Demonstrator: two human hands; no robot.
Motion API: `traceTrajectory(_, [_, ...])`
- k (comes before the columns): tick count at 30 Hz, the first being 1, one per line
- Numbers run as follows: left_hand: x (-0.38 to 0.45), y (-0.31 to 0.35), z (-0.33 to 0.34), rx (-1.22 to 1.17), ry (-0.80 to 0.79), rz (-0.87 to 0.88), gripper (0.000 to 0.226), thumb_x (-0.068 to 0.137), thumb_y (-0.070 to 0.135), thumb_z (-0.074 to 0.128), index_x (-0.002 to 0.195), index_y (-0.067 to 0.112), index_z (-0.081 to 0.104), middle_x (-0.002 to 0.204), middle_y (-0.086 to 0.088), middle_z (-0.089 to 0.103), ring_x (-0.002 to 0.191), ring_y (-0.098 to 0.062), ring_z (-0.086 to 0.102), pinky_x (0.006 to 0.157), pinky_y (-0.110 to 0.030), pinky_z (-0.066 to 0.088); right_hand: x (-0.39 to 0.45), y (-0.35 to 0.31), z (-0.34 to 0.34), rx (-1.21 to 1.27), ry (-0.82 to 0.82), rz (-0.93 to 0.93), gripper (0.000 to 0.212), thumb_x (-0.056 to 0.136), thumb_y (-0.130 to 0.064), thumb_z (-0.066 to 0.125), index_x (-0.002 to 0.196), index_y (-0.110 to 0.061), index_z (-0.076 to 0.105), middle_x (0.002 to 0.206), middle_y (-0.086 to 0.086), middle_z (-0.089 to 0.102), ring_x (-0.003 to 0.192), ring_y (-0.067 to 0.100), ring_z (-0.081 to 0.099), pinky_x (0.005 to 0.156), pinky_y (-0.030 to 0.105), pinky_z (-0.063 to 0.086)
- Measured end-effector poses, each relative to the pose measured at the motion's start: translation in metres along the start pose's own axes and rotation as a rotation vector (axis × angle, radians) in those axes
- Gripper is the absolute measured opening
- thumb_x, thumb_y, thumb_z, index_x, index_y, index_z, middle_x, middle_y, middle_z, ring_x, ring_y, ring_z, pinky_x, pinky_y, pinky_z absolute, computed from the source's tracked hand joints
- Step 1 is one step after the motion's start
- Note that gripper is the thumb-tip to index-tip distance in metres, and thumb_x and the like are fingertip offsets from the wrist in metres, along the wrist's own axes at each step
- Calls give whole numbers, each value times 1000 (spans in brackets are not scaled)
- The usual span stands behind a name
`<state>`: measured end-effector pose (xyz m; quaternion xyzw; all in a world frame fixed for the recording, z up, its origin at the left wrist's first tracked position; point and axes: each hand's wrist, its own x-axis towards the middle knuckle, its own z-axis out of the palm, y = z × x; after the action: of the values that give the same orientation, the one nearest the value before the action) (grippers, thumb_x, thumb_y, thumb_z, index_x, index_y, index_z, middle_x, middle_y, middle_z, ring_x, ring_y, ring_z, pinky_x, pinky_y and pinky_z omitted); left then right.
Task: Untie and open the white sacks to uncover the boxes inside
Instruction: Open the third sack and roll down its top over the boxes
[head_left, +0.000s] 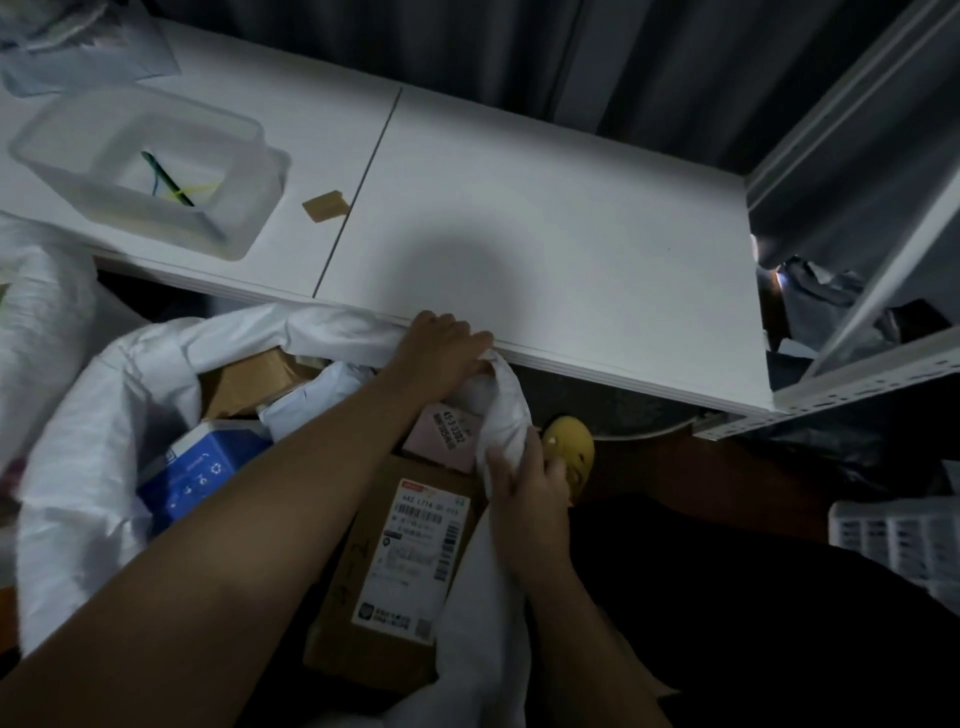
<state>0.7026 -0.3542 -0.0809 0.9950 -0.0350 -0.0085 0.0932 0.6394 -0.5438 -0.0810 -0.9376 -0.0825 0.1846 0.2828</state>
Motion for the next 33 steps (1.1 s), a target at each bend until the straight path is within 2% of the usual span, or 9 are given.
traceTrajectory(3, [-3,-8,-2,33,58,-12,48,84,41,41,91,3,68,73,-20,63,71,-36,62,80,-48,46,16,-2,7,506,99,193,41,102,-36,38,120,-6,60,108,11,64,103,29,60,78,30,48])
traceTrajectory(5, [-7,-5,-6,-10,36,-94,46,92,42,48,121,8,60,108,-22,62,106,-38,56,109,-53,22,36,2,2,977,-32,461,27,100,-21,48,107,-2,65,97,14,67,94,30,63,81,33,51])
traceTrajectory(7, [-14,1,-8,-31,-46,-116,65,94,49,44,148,17,27,149,-18,32,140,-32,25,116,-48,-4,49,12,-4,1177,-117,563,23,97,-21,53,109,-5,65,104,19,65,98,33,62,91,42,50])
traceTrajectory(11, [-27,19,-7,31,-225,-55,74,94,56,36,152,26,2,160,-7,-6,147,-25,-7,116,-45,-13,52,24,3,920,-130,548,21,94,-32,59,97,-11,58,110,19,64,105,35,61,94,48,50])
traceTrajectory(16, [-46,19,2,-204,-152,-300,60,99,40,38,151,24,14,159,-8,9,146,-25,2,116,-45,-8,6,30,-1,382,48,245,45,93,-53,45,120,-18,54,123,17,52,115,36,52,96,46,46])
traceTrajectory(19, [-70,21,4,-239,-155,-376,61,96,30,44,150,22,17,157,-9,14,145,-28,5,116,-46,-5,-25,26,12,-127,97,29,47,101,-40,34,141,-16,35,138,27,42,119,48,47,93,52,43])
traceTrajectory(23, [-110,21,4,-290,-114,-444,58,95,36,40,149,22,22,155,-8,22,142,-29,16,117,-50,2,-19,19,4,313,-200,333,48,103,-32,34,137,1,40,135,23,47,122,36,47,98,36,38])
traceTrajectory(27, [-160,13,-6,-249,124,-560,65,81,50,31,129,14,53,133,-14,52,123,-36,44,107,-52,27,-18,33,-14,751,-168,569,37,100,-30,48,119,-1,60,115,18,63,102,30,60,91,39,48])
traceTrajectory(33, [-252,-1,-5,-177,260,-998,51,83,28,51,130,9,51,134,-23,47,123,-43,40,107,-52,24,-26,10,-6,123,80,221,49,96,-23,47,142,-11,35,138,19,45,128,39,39,96,41,36])
